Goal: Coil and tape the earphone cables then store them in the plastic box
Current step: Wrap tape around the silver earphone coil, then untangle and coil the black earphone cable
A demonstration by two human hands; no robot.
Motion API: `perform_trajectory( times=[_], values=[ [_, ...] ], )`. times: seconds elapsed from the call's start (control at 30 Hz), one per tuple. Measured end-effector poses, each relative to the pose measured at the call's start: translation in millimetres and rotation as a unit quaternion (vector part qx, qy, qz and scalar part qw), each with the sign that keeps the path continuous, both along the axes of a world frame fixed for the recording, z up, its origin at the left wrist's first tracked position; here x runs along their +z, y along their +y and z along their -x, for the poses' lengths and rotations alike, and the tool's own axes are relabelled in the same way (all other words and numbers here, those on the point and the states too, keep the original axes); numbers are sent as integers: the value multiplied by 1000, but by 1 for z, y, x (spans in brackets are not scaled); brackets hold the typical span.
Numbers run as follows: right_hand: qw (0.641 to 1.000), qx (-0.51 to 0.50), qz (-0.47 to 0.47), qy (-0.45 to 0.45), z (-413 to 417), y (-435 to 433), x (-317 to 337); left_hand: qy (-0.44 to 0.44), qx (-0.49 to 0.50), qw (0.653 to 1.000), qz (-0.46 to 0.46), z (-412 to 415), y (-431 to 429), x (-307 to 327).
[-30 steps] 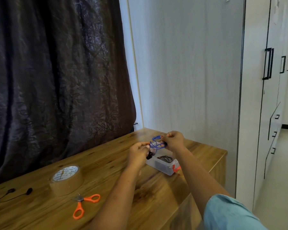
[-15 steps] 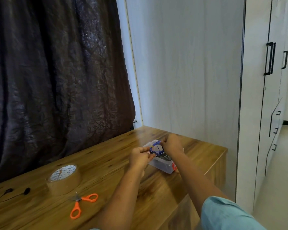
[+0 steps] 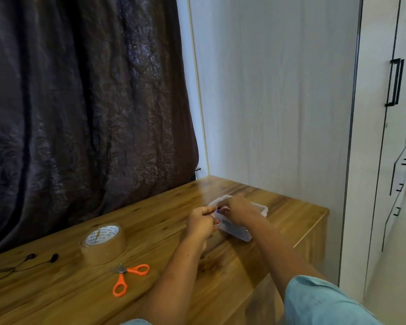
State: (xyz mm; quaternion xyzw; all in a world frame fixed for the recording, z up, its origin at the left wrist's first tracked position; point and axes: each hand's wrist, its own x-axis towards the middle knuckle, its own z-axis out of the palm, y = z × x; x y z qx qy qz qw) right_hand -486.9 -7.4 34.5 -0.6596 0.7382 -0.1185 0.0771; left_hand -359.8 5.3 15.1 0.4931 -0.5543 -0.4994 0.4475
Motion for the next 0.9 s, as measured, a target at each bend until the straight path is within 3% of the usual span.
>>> perform_trajectory(
  times=[0.07,0.1,0.3,0.4,0.53,0.73,0.9],
  values=[
    [994,-14,-101,26,-3,6,7,-6,-11,1000,-4,-4,4,2],
    [994,-4,-102,34,-1,5,6,-11,-19,1000,-10,-6,5,2],
    [999,39,14,17,-17,12,12,-9,-3,999,-38,-34,7,2],
    [988,86,100,-75,-47,17,17,35,37,998,-23,-48,9,5],
    [965,181,117,-150,-101,30,26,97,94,991,25,-78,16,15],
    [919,223,185,-266,-185,38,22,95,171,977,85,-155,20,26],
    [904,247,148,-317,-269,37,-7,22,283,955,82,-247,28,16]
  ],
)
